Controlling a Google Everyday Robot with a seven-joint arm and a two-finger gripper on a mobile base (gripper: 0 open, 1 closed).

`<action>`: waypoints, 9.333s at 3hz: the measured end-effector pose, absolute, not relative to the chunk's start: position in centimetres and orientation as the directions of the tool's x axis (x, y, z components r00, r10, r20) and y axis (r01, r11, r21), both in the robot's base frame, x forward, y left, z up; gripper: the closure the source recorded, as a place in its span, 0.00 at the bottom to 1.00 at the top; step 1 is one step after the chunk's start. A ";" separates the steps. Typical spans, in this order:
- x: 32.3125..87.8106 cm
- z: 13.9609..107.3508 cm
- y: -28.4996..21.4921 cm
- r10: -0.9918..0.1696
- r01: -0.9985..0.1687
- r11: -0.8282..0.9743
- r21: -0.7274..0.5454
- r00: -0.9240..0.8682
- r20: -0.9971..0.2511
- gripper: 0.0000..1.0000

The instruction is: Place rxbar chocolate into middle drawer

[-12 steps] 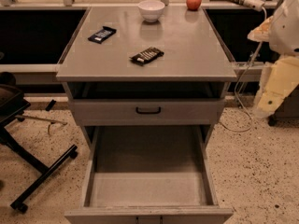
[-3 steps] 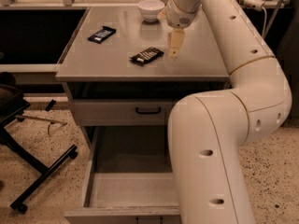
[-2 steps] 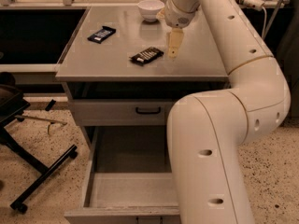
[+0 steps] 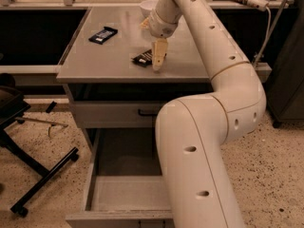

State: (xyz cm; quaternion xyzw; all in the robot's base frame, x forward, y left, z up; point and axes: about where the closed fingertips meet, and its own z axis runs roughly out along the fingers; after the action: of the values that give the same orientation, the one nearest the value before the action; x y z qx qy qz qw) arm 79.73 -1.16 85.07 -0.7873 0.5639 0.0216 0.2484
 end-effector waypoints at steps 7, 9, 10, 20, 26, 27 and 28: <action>77.8 82.5 0.4 -0.896 -0.954 -0.209 -0.213 0.275 -0.350 0.00; 77.6 82.6 3.1 -0.896 -0.946 -0.250 -0.205 0.306 -0.321 0.00; 77.2 83.3 1.8 -0.915 -0.962 -0.198 -0.187 0.250 -0.317 0.00; 77.4 84.1 2.9 -0.917 -0.960 -0.195 -0.200 0.251 -0.311 1.00; 75.6 94.5 6.1 -0.860 -0.924 -0.156 -0.349 0.301 -0.411 1.00; 74.9 96.1 6.4 -0.836 -0.909 -0.177 -0.376 0.341 -0.429 1.00; 72.3 100.1 5.1 -0.792 -0.885 -0.204 -0.419 0.401 -0.460 1.00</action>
Offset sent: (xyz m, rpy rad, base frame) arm 0.0125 0.0548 -0.0061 -0.0766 0.1185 0.1953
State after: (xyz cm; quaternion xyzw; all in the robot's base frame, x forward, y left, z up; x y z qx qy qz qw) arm 72.27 5.08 100.14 -0.7727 0.5424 0.0721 0.3218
